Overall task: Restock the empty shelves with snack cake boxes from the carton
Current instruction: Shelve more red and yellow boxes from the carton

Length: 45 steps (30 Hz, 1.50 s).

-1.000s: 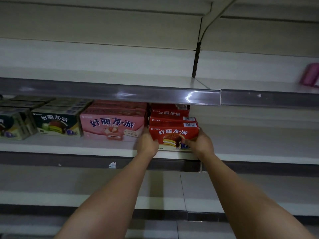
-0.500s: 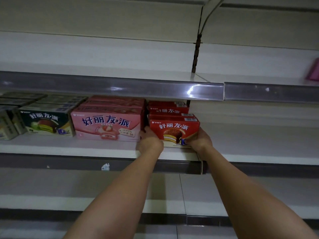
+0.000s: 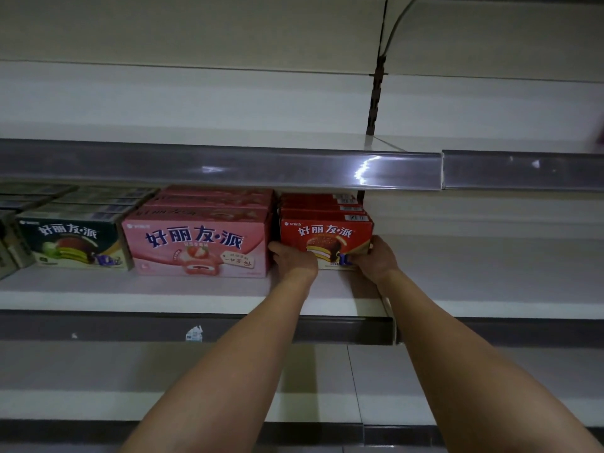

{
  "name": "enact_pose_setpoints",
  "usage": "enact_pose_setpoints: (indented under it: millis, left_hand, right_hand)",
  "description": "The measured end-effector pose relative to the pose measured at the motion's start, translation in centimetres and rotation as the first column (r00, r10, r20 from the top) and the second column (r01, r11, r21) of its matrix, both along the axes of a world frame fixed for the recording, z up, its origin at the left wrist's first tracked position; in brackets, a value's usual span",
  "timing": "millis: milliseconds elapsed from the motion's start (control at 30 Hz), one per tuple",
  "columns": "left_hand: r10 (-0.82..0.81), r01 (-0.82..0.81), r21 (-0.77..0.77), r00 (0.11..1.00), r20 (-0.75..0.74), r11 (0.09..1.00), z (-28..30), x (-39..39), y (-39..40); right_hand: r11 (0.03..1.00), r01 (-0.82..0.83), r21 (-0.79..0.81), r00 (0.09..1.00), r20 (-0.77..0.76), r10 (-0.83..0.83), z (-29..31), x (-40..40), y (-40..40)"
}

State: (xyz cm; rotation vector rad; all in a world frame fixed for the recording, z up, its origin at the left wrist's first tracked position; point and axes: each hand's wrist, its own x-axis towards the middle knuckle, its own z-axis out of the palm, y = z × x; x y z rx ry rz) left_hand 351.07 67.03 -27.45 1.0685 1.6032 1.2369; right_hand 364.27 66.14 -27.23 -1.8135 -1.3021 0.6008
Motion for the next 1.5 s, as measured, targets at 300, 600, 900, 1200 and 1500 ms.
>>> enact_pose_setpoints:
  millis: [300, 600, 900, 1200, 1500]
  left_hand:
    - [-0.025, 0.018, -0.058, 0.993, -0.112, 0.998, 0.3, -0.6, 0.3]
    - [-0.115, 0.114, -0.024, 0.934, -0.339, 0.993, 2.1, -3.3, -3.2]
    - [0.179, -0.179, 0.038, 0.901, -0.394, 0.983, 2.2, -9.1, -12.7]
    - [0.425, -0.504, -0.09, 0.799, -0.425, 0.859, -1.3, -18.2, -26.0]
    - [0.652, -0.765, -0.228, 0.636, -0.412, 0.602, -6.3, -30.0, -41.1]
  right_hand:
    - [0.999, 0.017, -0.03, 0.997, -0.077, -0.02, 1.1, -1.0, -1.0]
    - [0.985, -0.029, -0.169, 0.99, 0.133, 0.052, 2.6, -1.2, -4.1]
    - [0.947, -0.29, -0.14, 0.94, 0.143, 0.309, 3.5, -4.2, -10.6]
    - [0.784, -0.585, -0.208, 0.758, 0.203, 0.619, 1.3, -12.7, -17.4]
    - [0.492, -0.771, -0.404, 0.494, 0.107, 0.863, -4.1, -25.2, -25.9]
